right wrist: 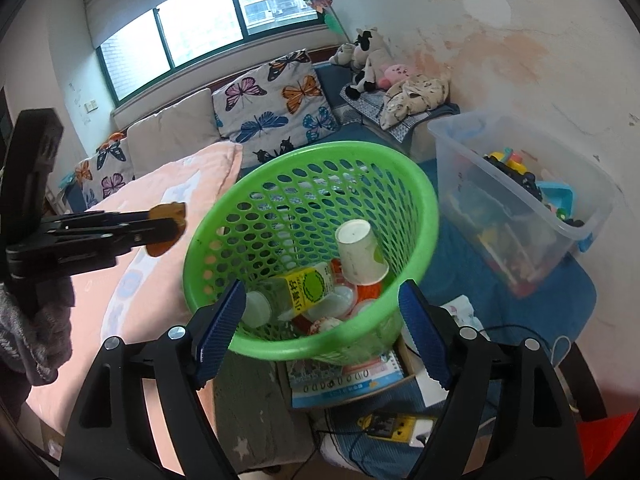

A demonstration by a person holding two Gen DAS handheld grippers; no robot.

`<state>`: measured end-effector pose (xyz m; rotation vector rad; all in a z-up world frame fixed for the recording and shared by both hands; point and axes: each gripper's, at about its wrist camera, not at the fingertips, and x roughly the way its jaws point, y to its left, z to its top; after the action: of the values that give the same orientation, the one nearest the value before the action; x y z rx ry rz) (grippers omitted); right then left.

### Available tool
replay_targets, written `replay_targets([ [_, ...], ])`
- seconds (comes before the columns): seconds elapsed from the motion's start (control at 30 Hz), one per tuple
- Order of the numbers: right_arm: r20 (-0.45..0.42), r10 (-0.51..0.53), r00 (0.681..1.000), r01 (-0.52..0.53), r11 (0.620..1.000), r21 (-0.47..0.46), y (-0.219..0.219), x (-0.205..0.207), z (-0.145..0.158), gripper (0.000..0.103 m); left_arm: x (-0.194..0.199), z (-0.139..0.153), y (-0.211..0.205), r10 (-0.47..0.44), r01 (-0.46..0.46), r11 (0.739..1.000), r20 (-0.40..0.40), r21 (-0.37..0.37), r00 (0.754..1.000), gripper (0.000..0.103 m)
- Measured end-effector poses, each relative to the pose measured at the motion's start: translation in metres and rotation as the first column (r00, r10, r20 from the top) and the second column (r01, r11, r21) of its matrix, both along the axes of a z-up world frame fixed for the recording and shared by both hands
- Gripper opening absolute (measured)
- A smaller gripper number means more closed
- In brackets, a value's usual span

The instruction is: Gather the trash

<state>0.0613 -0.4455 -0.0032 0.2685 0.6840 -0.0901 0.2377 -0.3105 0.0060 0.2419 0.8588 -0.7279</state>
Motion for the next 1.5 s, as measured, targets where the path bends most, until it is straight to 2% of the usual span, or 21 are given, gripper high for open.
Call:
replay_targets([
  [0.2, 0.0, -0.015, 1.0, 0.015, 1.0, 0.014, -0.006, -0.009, -0.003, 0.079, -0.008, -0.006, -0.025, -0.032, 0.032, 0.999, -0.029, 0.002, 0.999, 0.036],
  [0.3, -0.001, -0.023, 1.0, 0.023, 1.0, 0.017, -0.008, -0.014, -0.004, 0.079, -0.01, -0.008, -0.029, -0.039, 0.039, 0.999, -0.039, -0.01, 0.998, 0.044],
  [0.33, -0.001, -0.026, 1.0, 0.026, 0.999, 0.021, -0.009, -0.016, -0.004, 0.079, -0.01, -0.008, -0.028, -0.04, 0.039, 0.999, -0.039, -0.017, 0.998, 0.054],
  [0.47, -0.006, -0.031, 0.999, 0.031, 0.999, 0.031, -0.008, -0.02, -0.007, 0.079, -0.013, -0.002, -0.023, -0.036, 0.034, 0.998, -0.033, -0.048, 0.999, 0.061],
  [0.57, -0.009, -0.026, 1.0, 0.027, 0.999, 0.036, -0.004, -0.022, -0.008, 0.079, -0.015, 0.002, -0.013, -0.016, 0.014, 0.998, -0.034, -0.067, 0.999, 0.062],
  [0.7, -0.003, -0.011, 1.0, 0.011, 0.999, 0.034, 0.007, -0.029, -0.007, 0.079, -0.023, 0.008, 0.009, 0.02, -0.022, 0.996, -0.025, -0.087, 0.999, 0.069],
  [0.77, -0.001, -0.002, 1.0, 0.002, 0.999, 0.037, 0.012, -0.031, -0.007, 0.081, -0.028, 0.012, 0.021, 0.036, -0.037, 0.995, -0.012, -0.094, 0.999, 0.075],
  [0.87, 0.001, 0.013, 1.0, -0.013, 0.999, 0.037, 0.022, -0.033, -0.006, 0.081, -0.038, 0.017, 0.042, 0.066, -0.065, 0.992, 0.006, -0.104, 0.998, 0.078],
  [0.93, 0.005, 0.023, 1.0, -0.023, 0.999, 0.039, 0.031, -0.034, -0.004, 0.084, -0.044, 0.02, 0.055, 0.092, -0.089, 0.99, 0.024, -0.106, 0.996, 0.083],
  [1.07, 0.008, 0.046, 0.999, -0.047, 0.998, 0.036, 0.046, -0.034, 0.0, 0.085, -0.054, 0.026, 0.081, 0.136, -0.13, 0.984, 0.036, -0.125, 0.99, 0.088],
  [1.5, 0.01, 0.131, 0.991, -0.131, 0.991, 0.012, 0.111, -0.039, 0.012, 0.091, -0.087, 0.038, 0.173, 0.322, -0.307, 0.941, 0.104, -0.14, 0.941, 0.095],
])
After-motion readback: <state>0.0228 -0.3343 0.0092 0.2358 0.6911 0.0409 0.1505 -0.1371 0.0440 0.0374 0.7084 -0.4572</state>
